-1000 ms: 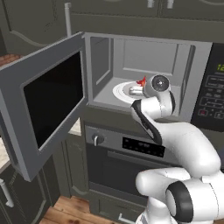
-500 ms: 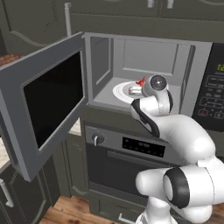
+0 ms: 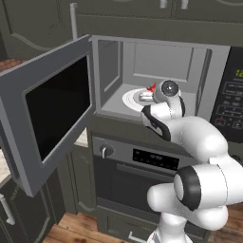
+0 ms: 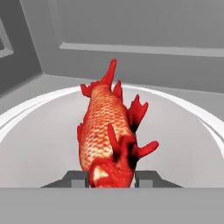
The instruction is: Transport the fish from the fridge to the microwave and turn on the microwave.
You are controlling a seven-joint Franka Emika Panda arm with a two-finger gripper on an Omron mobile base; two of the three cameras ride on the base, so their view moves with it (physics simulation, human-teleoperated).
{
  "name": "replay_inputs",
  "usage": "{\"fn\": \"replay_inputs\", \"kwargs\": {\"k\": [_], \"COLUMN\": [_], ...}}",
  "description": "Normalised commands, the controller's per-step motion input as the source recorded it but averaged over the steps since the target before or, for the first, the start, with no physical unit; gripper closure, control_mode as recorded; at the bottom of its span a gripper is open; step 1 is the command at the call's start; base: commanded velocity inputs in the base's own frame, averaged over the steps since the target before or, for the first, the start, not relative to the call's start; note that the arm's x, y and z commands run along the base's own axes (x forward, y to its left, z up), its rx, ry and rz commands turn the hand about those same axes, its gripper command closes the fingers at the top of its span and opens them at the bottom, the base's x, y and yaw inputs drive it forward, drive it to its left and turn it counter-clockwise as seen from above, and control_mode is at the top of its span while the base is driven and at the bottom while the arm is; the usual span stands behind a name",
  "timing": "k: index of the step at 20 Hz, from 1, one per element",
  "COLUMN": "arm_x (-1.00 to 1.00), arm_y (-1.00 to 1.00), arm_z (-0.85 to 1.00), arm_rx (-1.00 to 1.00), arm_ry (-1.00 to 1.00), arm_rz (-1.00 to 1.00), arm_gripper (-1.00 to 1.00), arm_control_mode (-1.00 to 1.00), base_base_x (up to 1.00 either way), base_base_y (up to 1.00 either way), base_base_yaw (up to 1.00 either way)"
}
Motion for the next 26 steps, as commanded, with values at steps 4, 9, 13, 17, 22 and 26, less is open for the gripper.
{"fn": "replay_inputs", "kwargs": {"k": [4,9,13,17,22,26], "arm_x": [0.23,-0.01,-0.21,-0.38,-0.58,-0.38], "arm_y": [-0.01,-0.05,0.00,0.00,0.00,0.13], "arm_z": [0.00,0.00,0.00,0.11,0.41,0.71], "arm_rx": [0.00,0.00,0.00,0.00,0.00,0.00], "arm_ry": [0.00,-0.03,-0.25,-0.31,-0.28,-0.25], "arm_rz": [0.00,0.00,0.00,0.00,0.00,0.00], "arm_gripper": [-1.00,-1.00,-1.00,-1.00,-1.00,-1.00], "arm_control_mode": [-1.00,-1.00,-1.00,-1.00,-1.00,-1.00], "base_base_x": [0.00,0.00,0.00,0.00,0.00,0.00], "base_base_y": [0.00,0.00,0.00,0.00,0.00,0.00], "base_base_yaw": [0.00,0.00,0.00,0.00,0.00,0.00]}}
